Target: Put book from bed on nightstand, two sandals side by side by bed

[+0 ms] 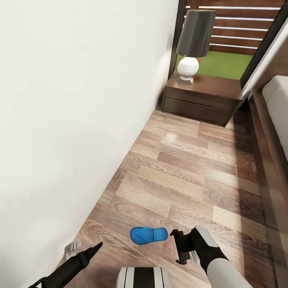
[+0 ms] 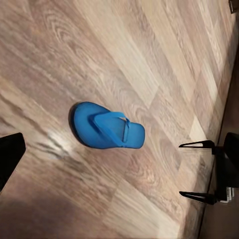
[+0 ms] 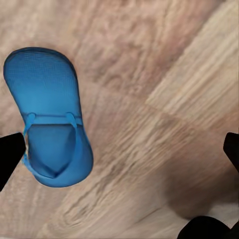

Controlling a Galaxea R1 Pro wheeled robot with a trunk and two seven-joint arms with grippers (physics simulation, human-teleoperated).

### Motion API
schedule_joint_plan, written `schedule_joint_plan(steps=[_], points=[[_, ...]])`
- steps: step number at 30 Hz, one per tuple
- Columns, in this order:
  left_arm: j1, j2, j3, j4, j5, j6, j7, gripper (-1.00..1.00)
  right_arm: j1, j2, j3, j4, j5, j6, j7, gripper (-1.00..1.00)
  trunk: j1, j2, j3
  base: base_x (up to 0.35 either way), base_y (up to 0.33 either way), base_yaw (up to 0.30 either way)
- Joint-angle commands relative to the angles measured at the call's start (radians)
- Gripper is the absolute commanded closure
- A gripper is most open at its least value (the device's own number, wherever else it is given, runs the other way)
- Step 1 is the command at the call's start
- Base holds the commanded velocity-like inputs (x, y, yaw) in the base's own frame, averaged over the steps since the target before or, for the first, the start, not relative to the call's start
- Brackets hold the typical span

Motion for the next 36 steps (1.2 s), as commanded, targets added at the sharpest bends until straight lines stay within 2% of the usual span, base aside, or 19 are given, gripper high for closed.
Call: schedule_joint_plan(steps=[1,6,16,19,22,23,26,29,36], points=[[0.0,0.0,0.001,0.0,0.009,0.009,-0.002,-1.0,0.0,0.001,-0.007,-0.002,0.001,0.006,-0.005,-1.0,0.0,0.0,-0.001,0.256,0.0,0.0],[0.0,0.0,0.001,0.0,0.009,0.009,-0.002,-1.0,0.0,0.001,-0.007,-0.002,0.001,0.006,-0.005,-1.0,0.0,0.0,-0.001,0.176,0.0,0.0],[0.0,-0.006,-0.001,0.0,0.009,0.009,-0.002,-1.0,0.0,0.006,-0.007,-0.004,0.0,0.014,0.005,-1.0,0.0,0.0,-0.001,0.022,0.0,0.0],[0.0,-0.011,-0.001,0.0,0.008,0.008,0.0,-1.0,0.0,0.014,0.045,-0.009,0.001,0.011,0.015,-1.0,0.0,0.0,-0.001,0.0,0.0,0.0],[0.0,-0.012,-0.001,0.0,0.007,0.008,0.001,-1.0,0.0,0.019,0.182,-0.015,0.001,0.006,0.02,-1.0,0.0,0.0,-0.001,0.0,0.0,0.0],[0.0,-0.012,-0.001,0.0,0.007,0.008,0.001,-1.0,0.0,0.019,0.206,-0.017,0.0,0.006,0.021,-1.0,0.0,0.0,-0.001,0.0,0.0,0.0],[0.0,-0.012,-0.001,0.0,-0.007,0.008,0.0,-1.0,0.0,0.02,0.319,-0.03,-0.004,0.003,0.021,-1.0,0.0,0.0,-0.001,0.0,0.0,0.0],[0.0,-0.012,-0.001,0.0,-0.013,0.008,0.0,-1.0,0.0,0.016,0.34,-0.034,-0.006,0.003,0.021,-1.0,0.0,0.0,-0.001,0.0,0.0,0.0],[0.0,-0.012,-0.001,0.0,-0.014,0.008,0.001,-1.0,0.0,0.014,0.344,-0.074,-0.007,0.005,0.021,-1.0,0.0,0.0,-0.001,0.0,0.0,0.0]])
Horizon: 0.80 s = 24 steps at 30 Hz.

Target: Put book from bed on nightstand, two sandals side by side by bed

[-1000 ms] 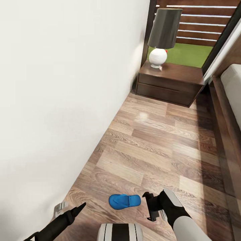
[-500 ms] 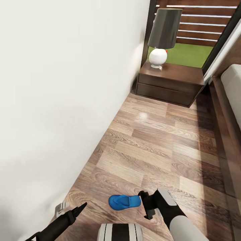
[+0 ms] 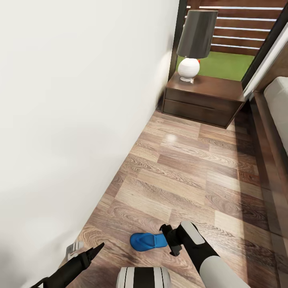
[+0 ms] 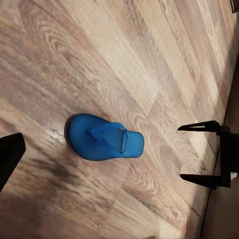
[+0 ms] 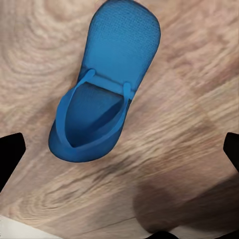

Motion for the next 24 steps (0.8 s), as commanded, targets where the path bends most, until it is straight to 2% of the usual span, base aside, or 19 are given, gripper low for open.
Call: schedule_joint_plan(steps=[1,13,24], points=[[0.0,0.0,0.001,0.0,0.009,0.009,-0.001,-1.0,0.0,-0.001,0.001,-0.008,-0.003,0.002,-0.005,-1.0,0.0,0.0,-0.001,0.0,0.0,0.0],[0.0,-0.002,0.001,0.001,0.009,0.009,-0.001,-1.0,0.0,-0.001,0.001,-0.013,-0.003,0.004,-0.005,-1.0,0.0,0.0,-0.001,0.0,0.0,0.008],[0.0,-0.008,0.001,0.001,0.009,0.009,-0.001,-1.0,0.0,-0.001,0.0,-0.013,-0.003,0.005,-0.005,-1.0,0.0,0.0,-0.005,0.0,0.0,0.139]])
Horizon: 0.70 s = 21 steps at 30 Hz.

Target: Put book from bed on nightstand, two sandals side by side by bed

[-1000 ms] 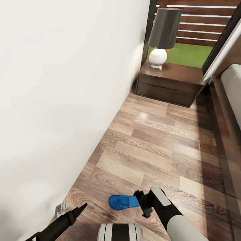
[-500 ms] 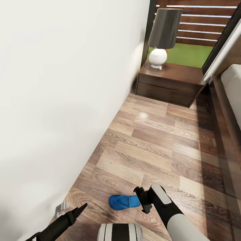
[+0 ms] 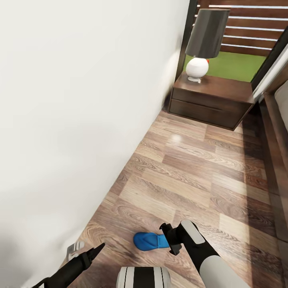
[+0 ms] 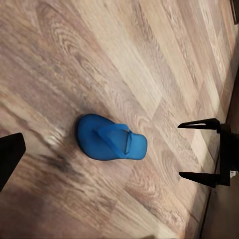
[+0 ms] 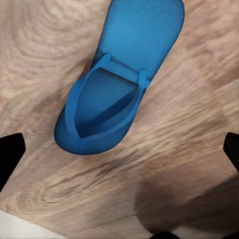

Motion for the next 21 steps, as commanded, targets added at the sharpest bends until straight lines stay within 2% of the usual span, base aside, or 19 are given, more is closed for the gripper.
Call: schedule_joint_plan(steps=[1,10,17,21], points=[[0.0,0.0,0.001,0.0,0.009,0.009,-0.002,-1.0,0.0,0.0,0.002,-0.001,-0.003,0.003,-0.006,-1.0,0.0,0.0,-0.001,0.0,0.0,0.032],[0.0,0.0,0.001,0.001,0.009,0.009,-0.002,-1.0,0.0,0.0,0.002,-0.001,-0.004,0.004,-0.006,-1.0,0.0,0.0,-0.001,0.0,0.0,0.019],[0.0,0.0,0.001,0.001,0.009,0.009,-0.002,-1.0,0.0,0.0,0.002,-0.001,-0.004,0.005,-0.006,-1.0,0.0,0.0,-0.001,0.0,0.0,0.225],[0.0,0.0,0.001,0.001,0.009,0.009,-0.002,-1.0,0.0,0.0,0.002,-0.001,-0.003,0.007,-0.006,-1.0,0.0,0.0,-0.001,0.0,0.0,0.077]])
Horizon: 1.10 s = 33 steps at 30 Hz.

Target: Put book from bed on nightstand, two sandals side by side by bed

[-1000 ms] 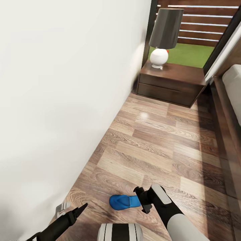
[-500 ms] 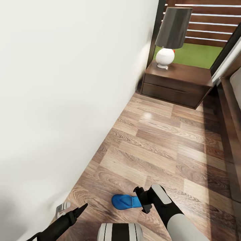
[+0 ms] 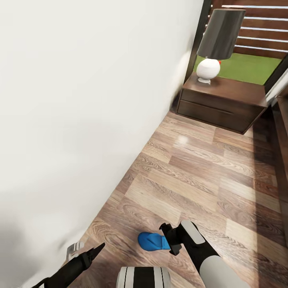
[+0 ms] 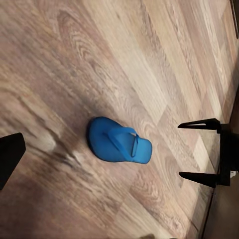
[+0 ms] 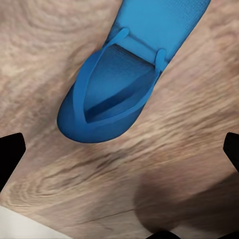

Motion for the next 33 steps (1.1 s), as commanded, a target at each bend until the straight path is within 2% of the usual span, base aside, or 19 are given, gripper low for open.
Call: schedule_joint_plan(steps=[1,20,33], points=[[0.0,0.0,0.001,0.0,0.009,0.009,-0.002,-1.0,0.0,0.0,0.002,-0.001,-0.003,0.003,-0.006,-1.0,0.0,0.0,-0.001,0.0,0.0,0.027],[0.0,0.0,0.001,0.0,0.009,0.009,-0.002,-1.0,-0.001,0.0,0.002,-0.001,-0.003,0.004,-0.006,-1.0,0.0,0.0,-0.001,0.0,0.0,0.005],[0.0,0.0,0.001,0.0,0.009,0.009,-0.002,-1.0,0.0,0.0,0.002,-0.001,-0.003,0.004,-0.006,-1.0,0.0,0.0,-0.001,0.0,0.0,0.149]])
